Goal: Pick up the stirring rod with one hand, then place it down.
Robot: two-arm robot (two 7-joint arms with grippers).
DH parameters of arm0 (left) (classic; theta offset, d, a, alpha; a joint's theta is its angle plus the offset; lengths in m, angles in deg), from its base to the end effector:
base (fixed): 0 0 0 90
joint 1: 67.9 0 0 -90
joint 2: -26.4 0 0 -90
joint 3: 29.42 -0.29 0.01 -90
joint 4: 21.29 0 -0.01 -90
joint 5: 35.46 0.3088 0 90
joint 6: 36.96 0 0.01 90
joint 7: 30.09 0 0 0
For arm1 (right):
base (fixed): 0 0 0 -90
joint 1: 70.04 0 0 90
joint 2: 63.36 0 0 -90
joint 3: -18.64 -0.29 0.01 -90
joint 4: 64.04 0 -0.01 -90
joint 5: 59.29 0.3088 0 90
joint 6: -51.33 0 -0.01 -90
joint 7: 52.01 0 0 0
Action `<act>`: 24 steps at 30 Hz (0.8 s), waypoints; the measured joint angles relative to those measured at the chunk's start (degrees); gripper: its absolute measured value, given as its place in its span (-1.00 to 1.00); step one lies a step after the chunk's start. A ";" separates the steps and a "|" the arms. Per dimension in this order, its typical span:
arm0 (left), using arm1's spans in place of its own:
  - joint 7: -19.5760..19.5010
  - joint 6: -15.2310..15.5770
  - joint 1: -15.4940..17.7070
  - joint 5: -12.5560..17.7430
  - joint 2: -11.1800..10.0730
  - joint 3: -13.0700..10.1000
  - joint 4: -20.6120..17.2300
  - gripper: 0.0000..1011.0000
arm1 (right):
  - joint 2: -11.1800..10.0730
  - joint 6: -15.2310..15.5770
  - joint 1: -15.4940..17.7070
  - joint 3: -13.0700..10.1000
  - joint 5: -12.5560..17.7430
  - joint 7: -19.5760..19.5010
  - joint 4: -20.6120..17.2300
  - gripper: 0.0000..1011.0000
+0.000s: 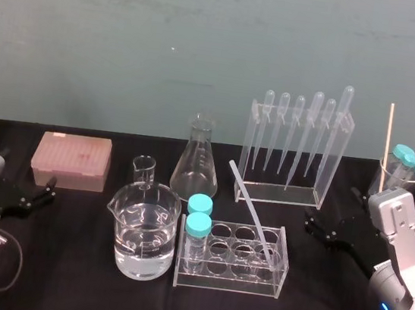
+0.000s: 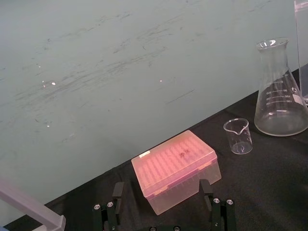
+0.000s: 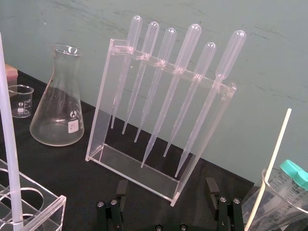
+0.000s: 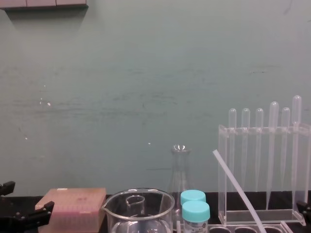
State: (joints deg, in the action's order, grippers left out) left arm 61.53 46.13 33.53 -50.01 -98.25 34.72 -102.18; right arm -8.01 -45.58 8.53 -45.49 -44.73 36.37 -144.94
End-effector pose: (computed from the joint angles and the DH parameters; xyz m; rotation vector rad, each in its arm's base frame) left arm 0.3581 0.0828 -0.3023 0.3046 -0.2850 1.2481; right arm 0.3581 -0.0827 -0.3023 -0.3044 -0.2849 -1.2479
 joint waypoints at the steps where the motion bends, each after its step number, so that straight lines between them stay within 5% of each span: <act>1: 0.00 0.00 0.00 0.00 0.00 0.00 0.00 0.98 | 0.00 0.00 0.00 0.00 0.00 0.00 0.00 0.99; 24: 0.00 0.00 0.00 0.00 0.00 0.00 0.00 0.98 | 0.00 0.00 0.00 0.00 0.00 0.00 0.00 0.99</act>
State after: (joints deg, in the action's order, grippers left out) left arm 61.53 46.13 33.53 -50.01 -98.25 34.72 -102.18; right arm -8.01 -45.58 8.53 -45.49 -44.73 36.37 -144.94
